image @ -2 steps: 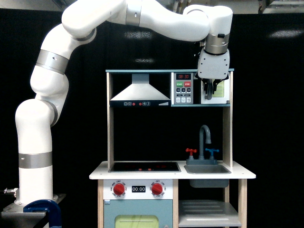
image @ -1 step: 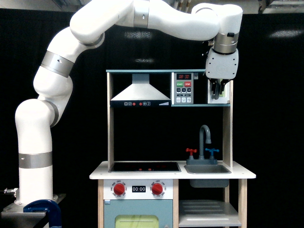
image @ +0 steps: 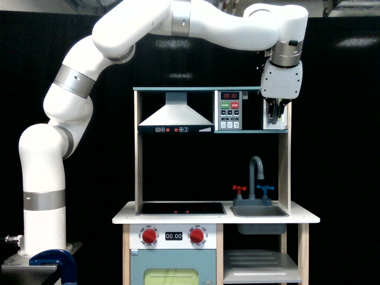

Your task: Open the oven door

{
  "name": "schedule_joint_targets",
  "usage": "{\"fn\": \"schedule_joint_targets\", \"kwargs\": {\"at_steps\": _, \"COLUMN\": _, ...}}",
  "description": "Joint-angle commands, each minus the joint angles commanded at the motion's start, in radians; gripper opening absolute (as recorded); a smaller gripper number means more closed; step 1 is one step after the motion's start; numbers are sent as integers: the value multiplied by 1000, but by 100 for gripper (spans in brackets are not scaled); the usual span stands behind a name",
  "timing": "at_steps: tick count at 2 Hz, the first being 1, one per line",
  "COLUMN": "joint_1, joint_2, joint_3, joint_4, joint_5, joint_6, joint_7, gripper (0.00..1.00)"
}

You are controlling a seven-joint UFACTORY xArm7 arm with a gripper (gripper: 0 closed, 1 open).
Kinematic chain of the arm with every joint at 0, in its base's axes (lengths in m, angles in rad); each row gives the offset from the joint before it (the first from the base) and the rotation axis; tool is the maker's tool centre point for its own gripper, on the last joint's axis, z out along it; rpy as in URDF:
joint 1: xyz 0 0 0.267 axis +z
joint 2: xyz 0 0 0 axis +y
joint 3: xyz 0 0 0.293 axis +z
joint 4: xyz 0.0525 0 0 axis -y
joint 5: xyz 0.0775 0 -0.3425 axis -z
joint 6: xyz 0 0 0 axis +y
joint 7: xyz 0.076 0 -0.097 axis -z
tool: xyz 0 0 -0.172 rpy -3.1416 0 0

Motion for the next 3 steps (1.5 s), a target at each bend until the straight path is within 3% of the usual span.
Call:
{"fn": "schedule_joint_targets", "kwargs": {"at_steps": 1, "joint_1": -16, "joint_2": -18, "joint_3": 12, "joint_4": -37, "joint_5": -3, "joint_6": -12, "joint_7": -15, "gripper": 100}}
{"fn": "schedule_joint_targets", "kwargs": {"at_steps": 3, "joint_1": -216, "joint_2": -372, "joint_3": -46, "joint_4": -606, "joint_5": 18, "joint_6": -27, "joint_7": -345, "gripper": 100}}
